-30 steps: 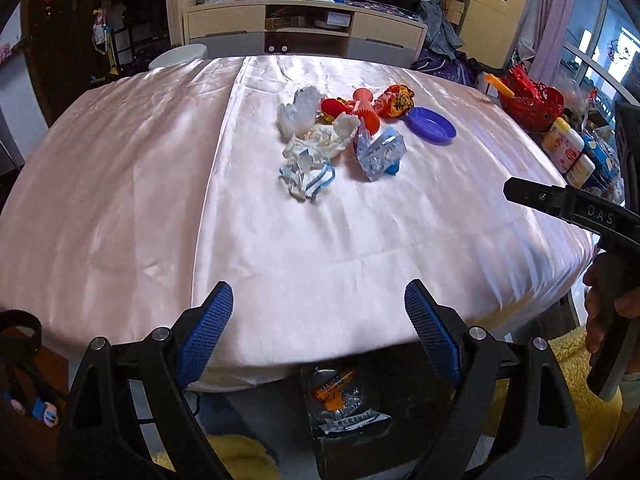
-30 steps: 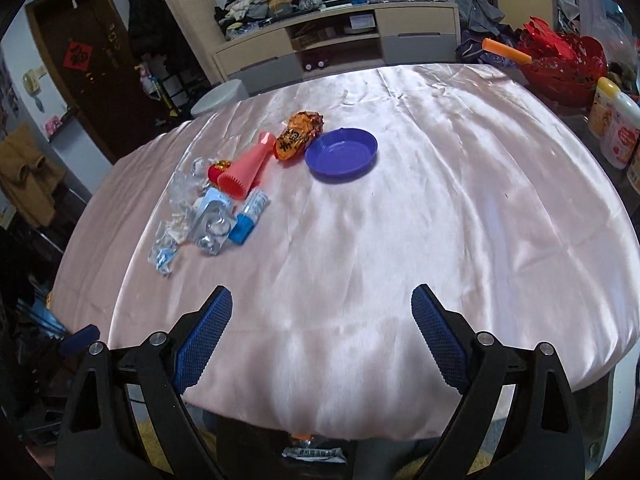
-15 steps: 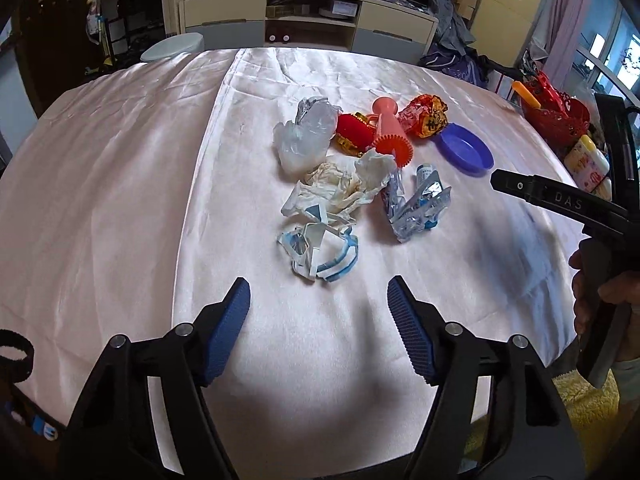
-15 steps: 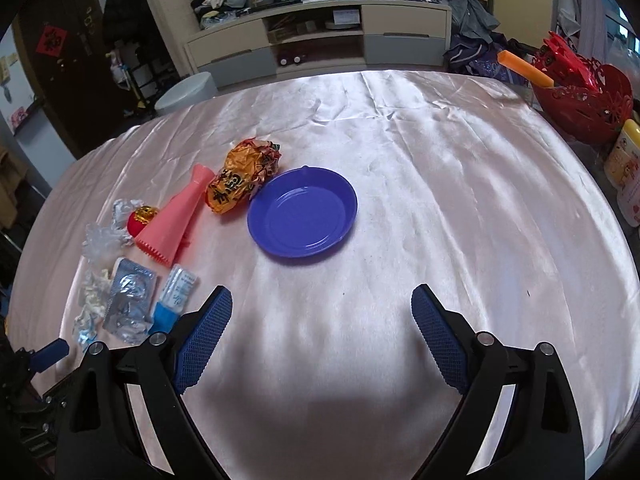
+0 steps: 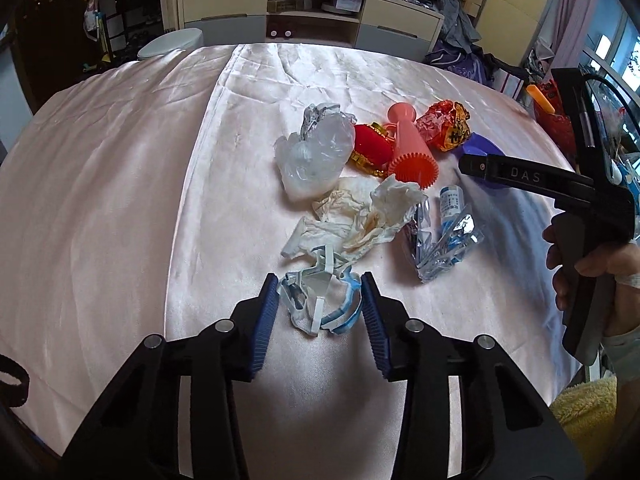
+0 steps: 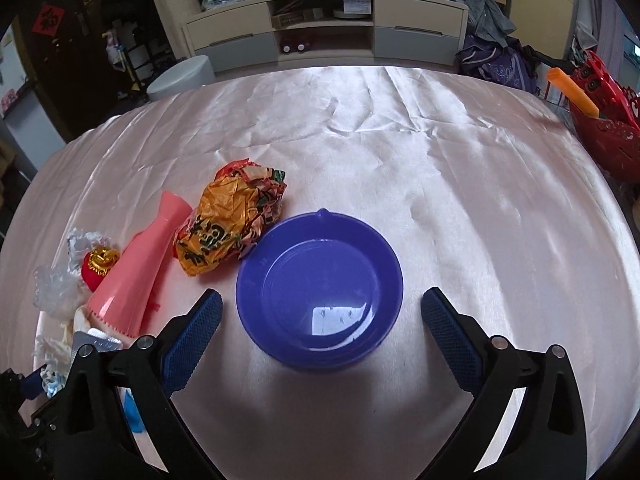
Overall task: Collect trash
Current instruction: 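Grasp the blue-white wrapper with the left tool while the right tool grasps the blue plate, then lower the wrapper and blue plate into the black bin and open both tools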
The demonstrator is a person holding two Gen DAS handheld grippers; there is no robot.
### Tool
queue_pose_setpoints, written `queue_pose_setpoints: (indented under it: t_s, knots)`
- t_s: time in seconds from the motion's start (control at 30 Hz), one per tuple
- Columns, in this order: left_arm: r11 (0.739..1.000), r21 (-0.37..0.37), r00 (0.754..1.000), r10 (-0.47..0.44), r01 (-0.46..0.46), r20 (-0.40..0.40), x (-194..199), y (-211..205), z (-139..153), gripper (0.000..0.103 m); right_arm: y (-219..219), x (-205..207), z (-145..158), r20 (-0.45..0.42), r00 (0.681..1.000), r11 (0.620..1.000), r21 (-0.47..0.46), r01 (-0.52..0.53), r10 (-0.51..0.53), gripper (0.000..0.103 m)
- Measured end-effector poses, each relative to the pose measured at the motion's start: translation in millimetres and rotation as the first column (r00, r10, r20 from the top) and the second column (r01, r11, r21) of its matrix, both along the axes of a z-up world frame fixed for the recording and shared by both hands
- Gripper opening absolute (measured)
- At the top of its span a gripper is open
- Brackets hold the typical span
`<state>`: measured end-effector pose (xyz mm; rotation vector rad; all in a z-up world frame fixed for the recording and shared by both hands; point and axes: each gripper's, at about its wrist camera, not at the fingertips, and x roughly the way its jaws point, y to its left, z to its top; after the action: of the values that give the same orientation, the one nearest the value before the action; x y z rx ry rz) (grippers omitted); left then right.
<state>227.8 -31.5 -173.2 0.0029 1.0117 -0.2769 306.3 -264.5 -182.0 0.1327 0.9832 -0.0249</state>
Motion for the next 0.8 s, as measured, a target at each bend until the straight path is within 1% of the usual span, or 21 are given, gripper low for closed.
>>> queue_pose_setpoints:
  t_s: [0.03, 0.07, 0.13, 0.17, 0.2, 0.23, 0.27, 0.3, 0.4, 0.53, 0.67, 0.8]
  knots:
    - [1.0, 0.007, 1.0, -0.001, 0.0, 0.003, 0.7, -0.4, -0.1, 0.031, 0.7, 2.9, -0.1, 0.002, 1.0, 1.0, -0.004, -0.002, 0.002, 0.1]
    - [1.0, 0.013, 1.0, -0.001, 0.001, 0.006, 0.9, -0.2, 0.2, 0.029, 1.0, 5.2, -0.4, 0.005, 1.0, 1.0, -0.007, -0.002, 0.002, 0.1]
    - [1.0, 0.018, 1.0, -0.003, 0.003, 0.007, 1.4, 0.2, 0.1, 0.02, 2.0, 6.6, -0.6, 0.014, 1.0, 1.0, -0.015, -0.006, 0.006, 0.099]
    - [1.0, 0.018, 1.0, -0.004, 0.004, 0.006, 1.5, 0.6, 0.3, 0.018, 2.5, 6.4, -0.7, 0.019, 1.0, 1.0, -0.025, -0.007, 0.007, 0.098]
    - [1.0, 0.016, 1.0, -0.004, 0.004, 0.004, 2.0, 1.1, 0.4, 0.015, 3.0, 5.1, -0.4, 0.026, 1.0, 0.999, -0.04, -0.005, 0.006, 0.092]
    - [1.0, 0.015, 1.0, -0.006, 0.006, 0.003, 1.3, 1.3, 0.4, 0.013, 3.0, 3.9, 0.2, 0.032, 0.999, 0.998, -0.058, -0.004, 0.006, 0.083]
    - [1.0, 0.018, 1.0, -0.006, 0.006, 0.002, 0.1, 1.5, 0.4, 0.012, 2.2, 2.3, 1.1, 0.04, 0.999, 0.998, -0.066, -0.007, 0.01, 0.079]
    - [1.0, 0.021, 1.0, -0.005, 0.005, 0.003, -1.2, 1.6, 0.5, 0.011, 0.4, 1.1, 1.3, 0.034, 0.999, 0.998, -0.06, -0.009, 0.011, 0.079]
    - [1.0, 0.026, 1.0, -0.005, 0.005, 0.002, -8.4, 2.5, 1.2, 0.009, -3.7, -6.9, 2.3, 0.022, 1.0, 0.998, -0.057, -0.007, 0.008, 0.079]
    - [1.0, 0.026, 1.0, -0.013, 0.012, 0.006, -25.7, 5.1, 6.4, 0.008, -8.3, -31.9, 6.4, 0.008, 1.0, 1.0, -0.017, -0.009, 0.009, 0.079]
    - [1.0, 0.007, 0.999, -0.024, 0.024, 0.022, -49.5, 8.1, 16.6, 0.008, -7.5, -68.0, 17.3, 0.011, 1.0, 0.998, 0.05, -0.026, 0.025, 0.079]
    - [0.998, -0.028, 0.997, -0.059, 0.06, 0.049, -80.4, 6.2, 28.6, 0.008, -0.6, -110.9, 31.6, 0.027, 0.998, 0.993, 0.097, -0.064, 0.062, 0.079]
